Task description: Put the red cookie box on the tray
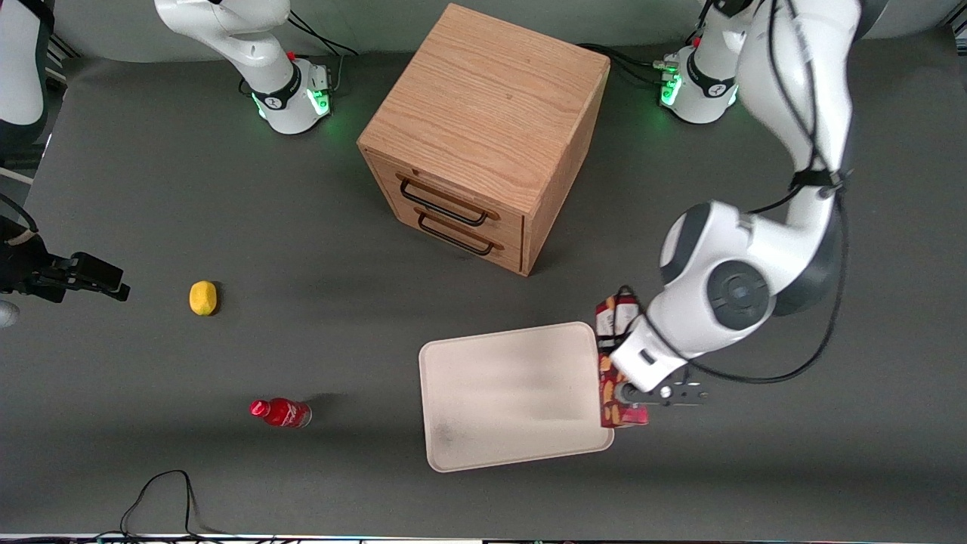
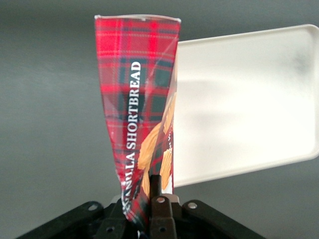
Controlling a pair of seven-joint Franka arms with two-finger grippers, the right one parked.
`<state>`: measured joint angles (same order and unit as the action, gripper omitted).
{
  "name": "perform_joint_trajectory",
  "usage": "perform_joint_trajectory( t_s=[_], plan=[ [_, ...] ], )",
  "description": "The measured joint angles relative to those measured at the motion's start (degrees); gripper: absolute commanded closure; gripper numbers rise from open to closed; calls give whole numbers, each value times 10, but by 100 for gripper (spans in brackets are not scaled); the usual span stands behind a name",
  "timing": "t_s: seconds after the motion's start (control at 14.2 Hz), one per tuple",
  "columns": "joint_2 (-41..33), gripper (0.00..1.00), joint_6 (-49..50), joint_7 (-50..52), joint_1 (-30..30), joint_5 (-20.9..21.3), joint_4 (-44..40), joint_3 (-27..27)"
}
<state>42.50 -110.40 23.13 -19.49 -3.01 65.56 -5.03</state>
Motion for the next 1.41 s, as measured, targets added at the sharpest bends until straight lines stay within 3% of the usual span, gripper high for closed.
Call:
perform_joint_trajectory(
  t_s=[0.49,0.56,0.64,0.71,0.92,1.13,1.34,1.41],
  plan=[
    [126,100,-88,71,-34,58,-29,1],
    [127,67,-88,74,-35,61,-29,1],
    [127,6,-88,76,-36,63,-29,1],
    [127,0,-88,78,-36,69,-29,2],
    [125,0,-88,78,-37,92,-31,2],
    [97,0,-84,78,-35,85,-29,4],
    [5,0,-61,78,-11,46,12,11],
    [-77,0,-47,76,22,40,68,13]
  ],
)
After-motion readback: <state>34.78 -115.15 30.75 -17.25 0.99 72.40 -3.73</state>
